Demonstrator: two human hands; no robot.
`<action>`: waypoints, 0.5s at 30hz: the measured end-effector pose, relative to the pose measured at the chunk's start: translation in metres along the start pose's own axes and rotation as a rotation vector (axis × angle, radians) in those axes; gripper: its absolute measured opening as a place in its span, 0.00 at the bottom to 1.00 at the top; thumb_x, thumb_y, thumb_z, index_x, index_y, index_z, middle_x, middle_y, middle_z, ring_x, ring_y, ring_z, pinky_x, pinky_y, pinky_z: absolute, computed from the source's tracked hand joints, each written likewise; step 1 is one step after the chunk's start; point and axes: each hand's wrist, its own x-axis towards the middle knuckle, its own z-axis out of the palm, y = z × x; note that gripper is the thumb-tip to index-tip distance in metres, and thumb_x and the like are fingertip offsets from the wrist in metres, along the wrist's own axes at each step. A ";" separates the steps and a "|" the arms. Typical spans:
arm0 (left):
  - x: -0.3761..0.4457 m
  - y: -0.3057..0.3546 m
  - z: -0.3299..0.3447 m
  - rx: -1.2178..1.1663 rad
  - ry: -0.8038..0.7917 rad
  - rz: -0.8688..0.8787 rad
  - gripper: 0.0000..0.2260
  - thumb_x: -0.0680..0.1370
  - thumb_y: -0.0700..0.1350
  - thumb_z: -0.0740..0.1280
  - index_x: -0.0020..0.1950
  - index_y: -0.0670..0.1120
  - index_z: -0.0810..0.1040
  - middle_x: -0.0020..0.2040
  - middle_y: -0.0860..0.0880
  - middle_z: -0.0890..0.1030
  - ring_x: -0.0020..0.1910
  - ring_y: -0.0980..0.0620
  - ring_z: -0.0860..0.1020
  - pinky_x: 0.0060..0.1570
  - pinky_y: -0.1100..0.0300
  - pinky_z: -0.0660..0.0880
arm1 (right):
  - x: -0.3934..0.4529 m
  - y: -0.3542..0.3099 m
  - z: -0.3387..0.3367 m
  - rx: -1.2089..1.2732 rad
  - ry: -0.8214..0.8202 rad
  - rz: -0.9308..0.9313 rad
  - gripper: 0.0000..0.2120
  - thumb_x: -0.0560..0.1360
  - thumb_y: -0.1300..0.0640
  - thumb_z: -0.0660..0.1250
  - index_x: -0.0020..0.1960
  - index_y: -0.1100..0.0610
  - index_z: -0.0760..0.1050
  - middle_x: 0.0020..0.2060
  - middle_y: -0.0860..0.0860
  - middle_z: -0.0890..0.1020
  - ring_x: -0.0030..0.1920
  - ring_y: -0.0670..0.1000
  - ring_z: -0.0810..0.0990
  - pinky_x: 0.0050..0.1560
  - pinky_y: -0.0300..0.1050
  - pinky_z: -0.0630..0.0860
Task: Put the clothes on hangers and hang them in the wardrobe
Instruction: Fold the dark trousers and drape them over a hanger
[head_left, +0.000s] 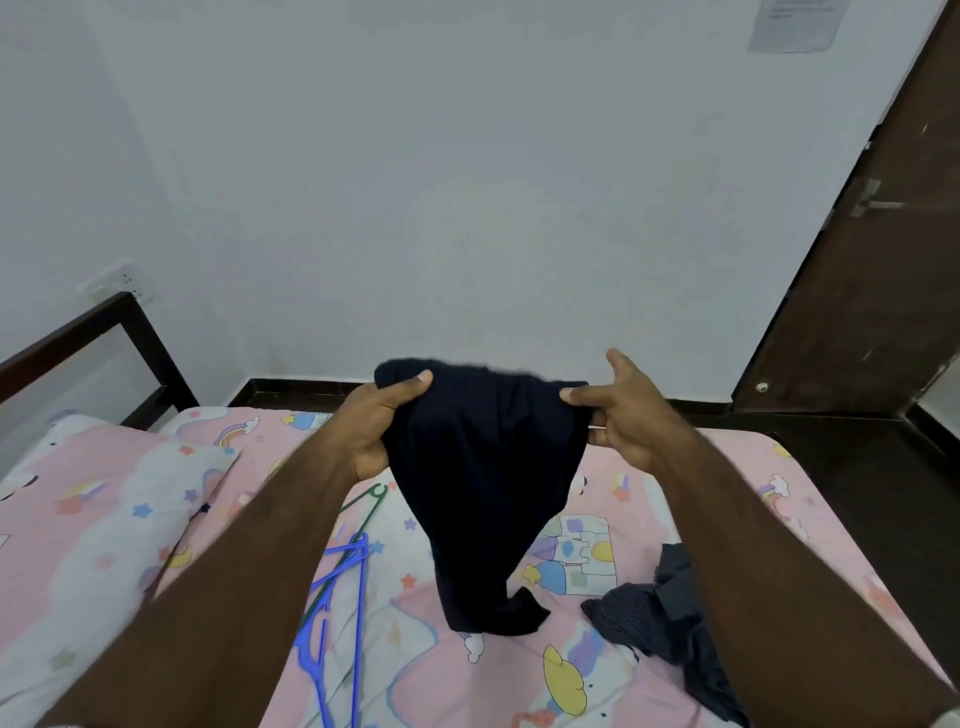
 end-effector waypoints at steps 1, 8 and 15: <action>0.003 0.000 -0.005 -0.053 0.022 -0.024 0.18 0.76 0.46 0.74 0.63 0.39 0.80 0.60 0.41 0.83 0.55 0.46 0.84 0.53 0.52 0.80 | 0.002 0.005 -0.001 0.053 0.009 -0.005 0.48 0.74 0.67 0.73 0.82 0.46 0.47 0.57 0.56 0.84 0.51 0.57 0.85 0.55 0.59 0.81; -0.004 -0.004 -0.028 0.140 -0.169 -0.166 0.21 0.74 0.43 0.72 0.67 0.44 0.79 0.63 0.43 0.82 0.59 0.44 0.82 0.54 0.48 0.81 | 0.008 -0.005 -0.003 0.347 0.065 -0.082 0.40 0.77 0.68 0.68 0.81 0.51 0.52 0.59 0.58 0.83 0.52 0.54 0.85 0.48 0.53 0.82; 0.003 0.007 -0.023 -0.015 -0.056 -0.100 0.16 0.72 0.44 0.74 0.59 0.41 0.82 0.56 0.43 0.85 0.51 0.47 0.85 0.48 0.53 0.82 | 0.006 0.001 -0.010 0.385 -0.018 -0.078 0.50 0.73 0.68 0.72 0.82 0.48 0.44 0.66 0.56 0.78 0.56 0.54 0.84 0.58 0.59 0.79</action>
